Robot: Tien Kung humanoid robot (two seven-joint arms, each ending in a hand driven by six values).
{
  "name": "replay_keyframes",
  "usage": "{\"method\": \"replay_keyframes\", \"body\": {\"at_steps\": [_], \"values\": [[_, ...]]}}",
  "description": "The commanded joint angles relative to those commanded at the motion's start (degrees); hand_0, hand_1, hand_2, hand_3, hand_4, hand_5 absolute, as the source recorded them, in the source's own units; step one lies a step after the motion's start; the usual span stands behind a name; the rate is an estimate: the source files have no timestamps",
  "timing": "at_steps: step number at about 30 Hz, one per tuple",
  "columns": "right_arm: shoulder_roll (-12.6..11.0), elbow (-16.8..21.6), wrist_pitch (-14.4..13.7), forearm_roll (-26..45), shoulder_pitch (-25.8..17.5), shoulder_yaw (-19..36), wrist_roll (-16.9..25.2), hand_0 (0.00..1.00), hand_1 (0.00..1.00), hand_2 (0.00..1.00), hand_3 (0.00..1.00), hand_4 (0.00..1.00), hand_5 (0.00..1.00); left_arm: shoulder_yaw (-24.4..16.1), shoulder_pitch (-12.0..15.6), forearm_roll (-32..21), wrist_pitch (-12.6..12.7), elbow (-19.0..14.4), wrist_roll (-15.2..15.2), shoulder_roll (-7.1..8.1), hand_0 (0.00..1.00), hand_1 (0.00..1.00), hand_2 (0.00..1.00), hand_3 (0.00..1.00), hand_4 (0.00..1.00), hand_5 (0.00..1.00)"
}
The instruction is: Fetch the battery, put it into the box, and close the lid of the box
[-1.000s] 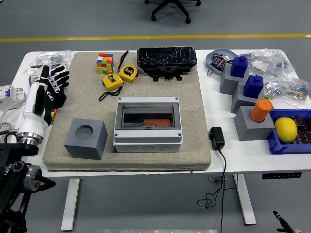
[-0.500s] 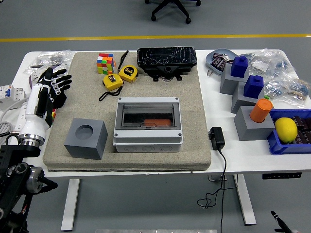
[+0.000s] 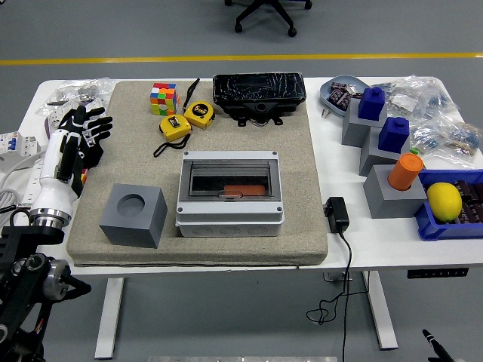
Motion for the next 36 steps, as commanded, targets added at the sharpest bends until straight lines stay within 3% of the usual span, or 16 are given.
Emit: {"method": "replay_keyframes", "body": {"at_steps": [36], "values": [[0.0,0.0,-0.4,0.7,0.1,0.8,0.5,0.972,0.823,0.755,0.79,0.998,0.998,-0.4,-0.5,1.9,0.1,-0.3,-0.3,-0.2,0.671,0.68,0.657,0.684,0.998,0.899]]}}
